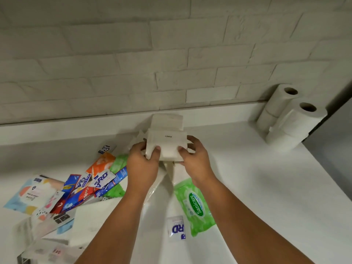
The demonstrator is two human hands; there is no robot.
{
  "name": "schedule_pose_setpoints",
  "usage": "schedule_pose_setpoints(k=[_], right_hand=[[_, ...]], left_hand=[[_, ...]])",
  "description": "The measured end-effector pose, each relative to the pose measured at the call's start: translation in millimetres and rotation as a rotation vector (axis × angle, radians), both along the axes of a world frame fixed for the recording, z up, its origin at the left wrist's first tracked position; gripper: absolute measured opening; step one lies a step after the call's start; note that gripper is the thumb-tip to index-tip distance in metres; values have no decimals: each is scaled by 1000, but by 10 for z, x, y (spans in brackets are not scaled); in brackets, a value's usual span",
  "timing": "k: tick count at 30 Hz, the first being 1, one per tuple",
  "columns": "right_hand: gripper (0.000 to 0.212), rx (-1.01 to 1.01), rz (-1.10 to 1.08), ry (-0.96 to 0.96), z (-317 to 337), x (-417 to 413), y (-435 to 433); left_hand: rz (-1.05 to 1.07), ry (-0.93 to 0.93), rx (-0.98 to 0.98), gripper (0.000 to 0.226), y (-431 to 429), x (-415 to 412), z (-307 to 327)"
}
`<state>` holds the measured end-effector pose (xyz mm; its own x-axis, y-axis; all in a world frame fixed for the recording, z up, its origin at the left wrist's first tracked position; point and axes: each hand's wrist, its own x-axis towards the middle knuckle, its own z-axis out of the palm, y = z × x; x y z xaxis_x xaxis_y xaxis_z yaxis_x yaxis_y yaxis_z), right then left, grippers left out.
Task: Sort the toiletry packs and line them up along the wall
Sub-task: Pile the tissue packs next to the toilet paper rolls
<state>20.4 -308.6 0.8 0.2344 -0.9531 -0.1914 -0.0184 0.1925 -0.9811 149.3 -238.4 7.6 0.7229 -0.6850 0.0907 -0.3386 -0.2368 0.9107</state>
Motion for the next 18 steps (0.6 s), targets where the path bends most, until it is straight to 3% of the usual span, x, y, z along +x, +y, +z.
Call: schedule_pose_setpoints(k=[5, 12, 18], right_hand=[[45, 20, 8, -96, -101, -525, -110], [32, 13, -42, -91, -268, -1407, -412], [21, -21, -142, 23, -394, -1969, -830]], left_hand=[[-32, 194, -14, 40, -95, -423, -52], [-127, 315, 28, 40, -432, -1178, -270], [-160, 294, 78, 29, -921, -1806, -463]])
